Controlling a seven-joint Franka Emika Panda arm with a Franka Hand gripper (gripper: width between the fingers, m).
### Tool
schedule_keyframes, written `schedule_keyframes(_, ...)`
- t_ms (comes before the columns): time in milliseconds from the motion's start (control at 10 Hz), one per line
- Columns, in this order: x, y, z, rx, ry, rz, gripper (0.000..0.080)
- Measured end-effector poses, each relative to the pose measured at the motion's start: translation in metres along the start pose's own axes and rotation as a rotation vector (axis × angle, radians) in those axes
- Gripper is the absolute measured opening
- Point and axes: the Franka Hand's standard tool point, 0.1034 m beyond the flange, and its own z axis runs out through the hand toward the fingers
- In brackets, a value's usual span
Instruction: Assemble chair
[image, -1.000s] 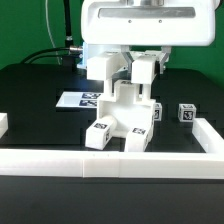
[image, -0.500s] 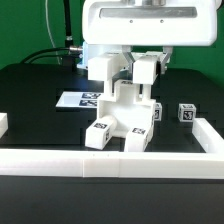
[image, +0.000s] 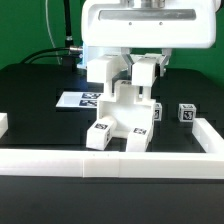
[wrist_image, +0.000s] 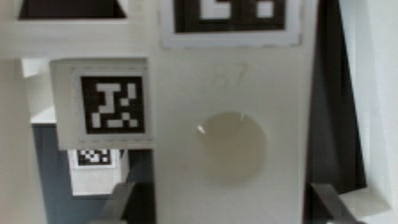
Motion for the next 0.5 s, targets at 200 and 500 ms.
schedule_keyframes(200, 0.0036, 0.0000, -0.0007, 0.002, 0.017, 0.001, 0.0284)
schedule_keyframes(500, 0.0047, 0.0002, -0.0005, 0.002, 0.021, 0.001, 0.0284)
